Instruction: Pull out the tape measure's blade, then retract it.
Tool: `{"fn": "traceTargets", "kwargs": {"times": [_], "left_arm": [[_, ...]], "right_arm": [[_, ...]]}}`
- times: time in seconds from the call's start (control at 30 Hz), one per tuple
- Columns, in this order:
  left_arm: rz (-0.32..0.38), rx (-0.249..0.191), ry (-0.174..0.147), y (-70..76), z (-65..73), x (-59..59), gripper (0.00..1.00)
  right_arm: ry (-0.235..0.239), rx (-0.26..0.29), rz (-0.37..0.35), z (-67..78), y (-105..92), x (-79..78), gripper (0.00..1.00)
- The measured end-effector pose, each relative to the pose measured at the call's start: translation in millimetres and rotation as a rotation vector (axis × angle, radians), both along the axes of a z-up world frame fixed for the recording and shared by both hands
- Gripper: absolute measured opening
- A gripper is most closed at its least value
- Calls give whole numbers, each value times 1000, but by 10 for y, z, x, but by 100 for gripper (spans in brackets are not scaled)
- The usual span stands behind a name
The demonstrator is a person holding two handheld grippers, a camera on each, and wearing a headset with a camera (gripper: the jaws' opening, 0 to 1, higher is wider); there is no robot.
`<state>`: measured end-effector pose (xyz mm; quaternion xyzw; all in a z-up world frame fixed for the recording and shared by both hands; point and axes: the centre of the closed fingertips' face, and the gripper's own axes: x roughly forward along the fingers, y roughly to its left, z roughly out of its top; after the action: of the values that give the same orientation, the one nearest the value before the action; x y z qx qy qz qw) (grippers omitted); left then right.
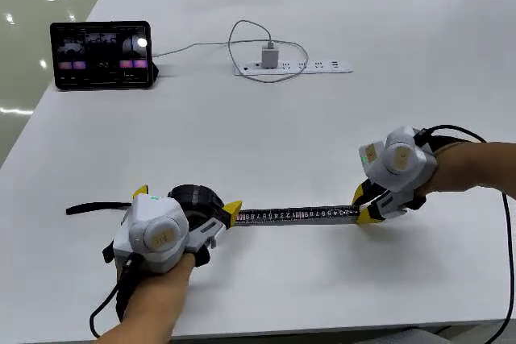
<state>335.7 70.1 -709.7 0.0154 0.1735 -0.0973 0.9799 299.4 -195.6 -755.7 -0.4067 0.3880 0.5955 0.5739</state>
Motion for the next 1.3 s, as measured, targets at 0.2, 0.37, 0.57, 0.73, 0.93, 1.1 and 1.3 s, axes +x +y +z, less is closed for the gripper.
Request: {"fn": "traceTargets", "kwargs": {"times": [0.2, 0.37, 0.57, 0.73, 0.93, 1.1, 1.3], "left_arm": [[0, -9, 5, -13, -9, -3, 99], [3, -20, 20, -18, -26, -11, 94], [6, -24, 42, -22, -49, -29, 87], [1, -17, 61, -33, -75, -48, 79], [9, -13, 87, -40, -90, -69, 75], [11, -51, 121, -54, -113, -96, 66], [18, -44, 135, -36, -101, -99, 65]], "right_arm": [[5, -26, 11, -9, 11, 3, 13], [-17, -52, 0, -14, 22, -39, 12], [-8, -77, -24, -15, 2, -12, 11], [-11, -98, -35, -8, 6, -14, 11], [-14, -98, -50, 2, 0, -14, 10], [-4, -104, -69, -5, -1, -2, 10], [0, -137, -33, -10, 3, -13, 10]]}}
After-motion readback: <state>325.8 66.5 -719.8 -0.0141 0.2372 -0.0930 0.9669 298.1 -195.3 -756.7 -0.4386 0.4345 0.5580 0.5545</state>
